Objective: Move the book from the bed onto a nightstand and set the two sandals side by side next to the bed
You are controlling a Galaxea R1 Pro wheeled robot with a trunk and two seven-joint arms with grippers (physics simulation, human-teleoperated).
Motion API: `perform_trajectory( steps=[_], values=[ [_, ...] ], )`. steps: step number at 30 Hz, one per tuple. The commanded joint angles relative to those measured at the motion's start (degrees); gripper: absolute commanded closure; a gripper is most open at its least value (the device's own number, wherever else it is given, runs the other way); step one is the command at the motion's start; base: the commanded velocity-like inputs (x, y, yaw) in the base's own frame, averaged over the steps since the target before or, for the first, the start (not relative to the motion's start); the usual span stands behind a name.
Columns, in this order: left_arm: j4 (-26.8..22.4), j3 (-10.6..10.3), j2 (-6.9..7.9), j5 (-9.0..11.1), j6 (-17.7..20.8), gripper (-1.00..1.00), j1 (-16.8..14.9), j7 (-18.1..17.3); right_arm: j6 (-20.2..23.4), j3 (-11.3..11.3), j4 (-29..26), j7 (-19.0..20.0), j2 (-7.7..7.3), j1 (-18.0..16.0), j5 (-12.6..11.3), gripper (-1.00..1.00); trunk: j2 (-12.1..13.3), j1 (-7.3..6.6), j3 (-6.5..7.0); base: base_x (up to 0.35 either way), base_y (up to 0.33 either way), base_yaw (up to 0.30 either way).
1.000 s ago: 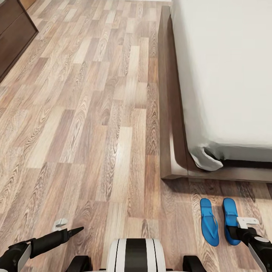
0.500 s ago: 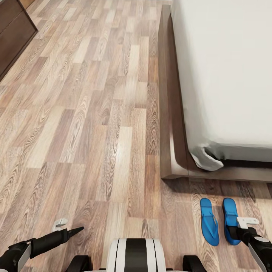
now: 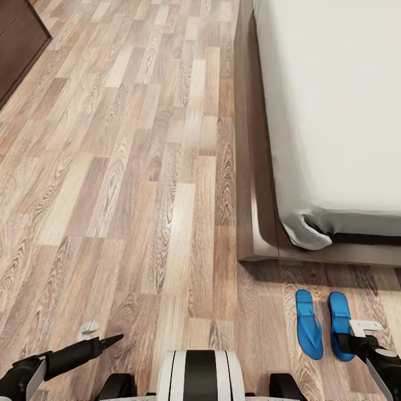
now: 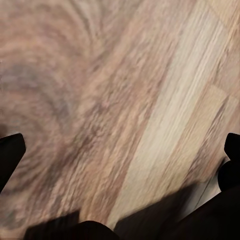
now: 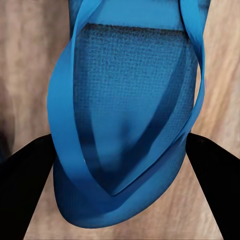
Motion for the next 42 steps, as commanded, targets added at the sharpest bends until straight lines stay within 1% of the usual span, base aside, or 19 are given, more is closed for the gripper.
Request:
perform_trajectory(
  steps=[1, 23, 24, 42],
  values=[
    [0.0, 0.4, -0.04, -0.3, 0.6, -1.00, 0.0, -0.3, 0.3, -0.3, -0.1, 0.5, 0.03, 0.0, 0.1, 1.00, 0.0, -0.01, -0.03, 0.000, 0.000, 0.000],
    [0.0, 0.4, -0.04, -0.3, 0.6, -1.00, 0.0, -0.3, 0.3, -0.3, -0.1, 0.4, 0.01, 0.0, 0.2, 1.00, 0.0, -0.01, -0.03, 0.000, 0.000, 0.000],
    [0.0, 0.4, -0.04, -0.3, 0.6, -1.00, 0.0, -0.3, 0.3, -0.3, -0.1, 0.4, 0.04, 0.0, 0.3, -1.00, 0.0, -0.01, -0.03, 0.000, 0.000, 0.000],
    [0.0, 0.4, -0.04, -0.3, 0.7, -1.00, 0.0, -0.3, 0.3, -0.3, -0.1, 0.4, 0.04, 0.0, 0.3, -1.00, 0.0, -0.01, -0.03, 0.000, 0.000, 0.000]
  ],
)
